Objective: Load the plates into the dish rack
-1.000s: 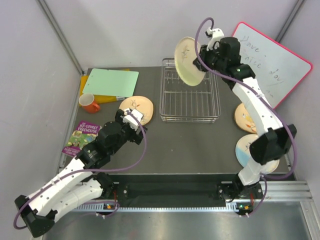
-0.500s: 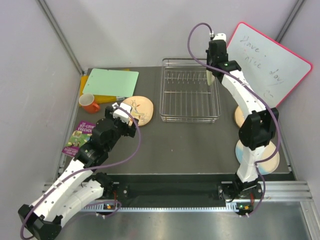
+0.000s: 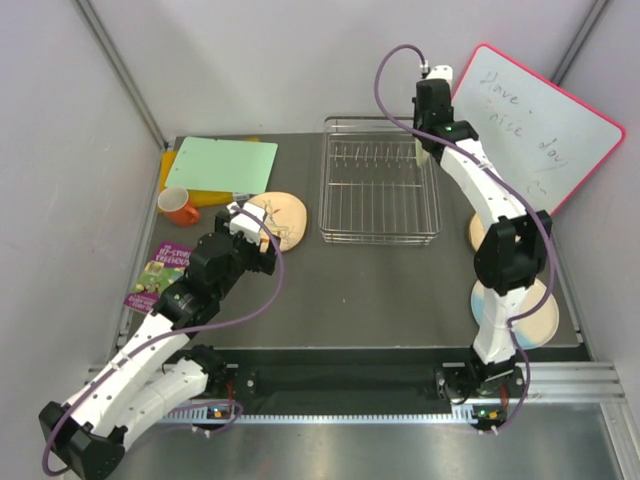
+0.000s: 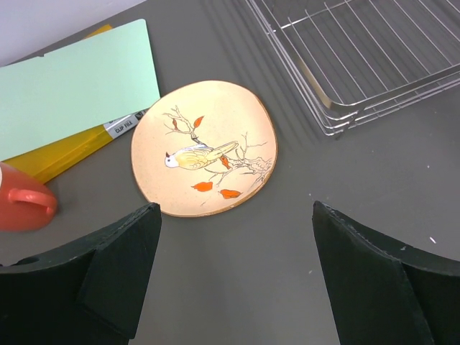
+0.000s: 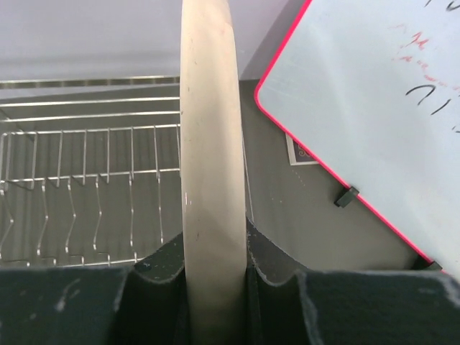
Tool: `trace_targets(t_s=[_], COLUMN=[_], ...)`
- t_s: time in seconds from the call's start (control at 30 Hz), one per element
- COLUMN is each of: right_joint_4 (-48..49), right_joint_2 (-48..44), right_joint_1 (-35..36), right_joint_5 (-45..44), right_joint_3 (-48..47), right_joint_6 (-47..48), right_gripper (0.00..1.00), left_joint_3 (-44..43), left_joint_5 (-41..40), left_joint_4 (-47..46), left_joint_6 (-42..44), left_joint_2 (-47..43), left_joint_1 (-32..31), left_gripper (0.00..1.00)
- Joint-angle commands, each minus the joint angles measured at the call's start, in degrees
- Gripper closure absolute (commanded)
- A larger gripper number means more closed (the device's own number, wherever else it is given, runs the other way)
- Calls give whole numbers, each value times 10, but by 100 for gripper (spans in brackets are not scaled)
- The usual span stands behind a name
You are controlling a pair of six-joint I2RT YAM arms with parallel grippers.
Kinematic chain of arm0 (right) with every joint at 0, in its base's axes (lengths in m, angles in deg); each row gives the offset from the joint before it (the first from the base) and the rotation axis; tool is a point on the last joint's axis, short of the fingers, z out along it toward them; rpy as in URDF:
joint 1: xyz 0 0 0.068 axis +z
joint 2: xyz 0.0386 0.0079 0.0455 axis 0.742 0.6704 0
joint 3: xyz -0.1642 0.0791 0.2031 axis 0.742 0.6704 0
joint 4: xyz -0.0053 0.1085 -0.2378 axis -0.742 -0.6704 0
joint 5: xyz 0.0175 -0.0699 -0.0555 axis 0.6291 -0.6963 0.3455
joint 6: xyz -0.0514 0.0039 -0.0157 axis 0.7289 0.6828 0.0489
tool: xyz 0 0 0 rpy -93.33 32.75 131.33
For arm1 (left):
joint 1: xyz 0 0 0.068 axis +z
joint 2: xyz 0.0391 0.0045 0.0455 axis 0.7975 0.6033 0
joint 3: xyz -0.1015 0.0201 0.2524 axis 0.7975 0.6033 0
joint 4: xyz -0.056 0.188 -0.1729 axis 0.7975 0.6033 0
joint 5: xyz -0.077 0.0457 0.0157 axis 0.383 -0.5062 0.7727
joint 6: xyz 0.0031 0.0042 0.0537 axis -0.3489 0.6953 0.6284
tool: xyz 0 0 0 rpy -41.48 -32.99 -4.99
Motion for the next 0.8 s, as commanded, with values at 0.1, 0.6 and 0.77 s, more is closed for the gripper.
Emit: trace_targets(t_s=[0.1, 0.6, 0.77], right_joint_4=[75, 76, 72], right_joint_2=[17, 50, -23], right_joint_1=[-17, -24, -25], right_joint_5=[-4, 39, 65], right_joint_3=[-29, -22, -11], right_joint_6=[-13, -16, -12], right_gripper=[100, 57, 8], left_joint_3=[-19, -12, -39], left_joint_5=[-6, -55, -47], left_joint_4=[-20, -82, -170], left_joint_6=[3, 88, 76], left_joint_2=[8, 66, 165], left_joint_1=[5, 28, 69], left_gripper=[9, 2, 24])
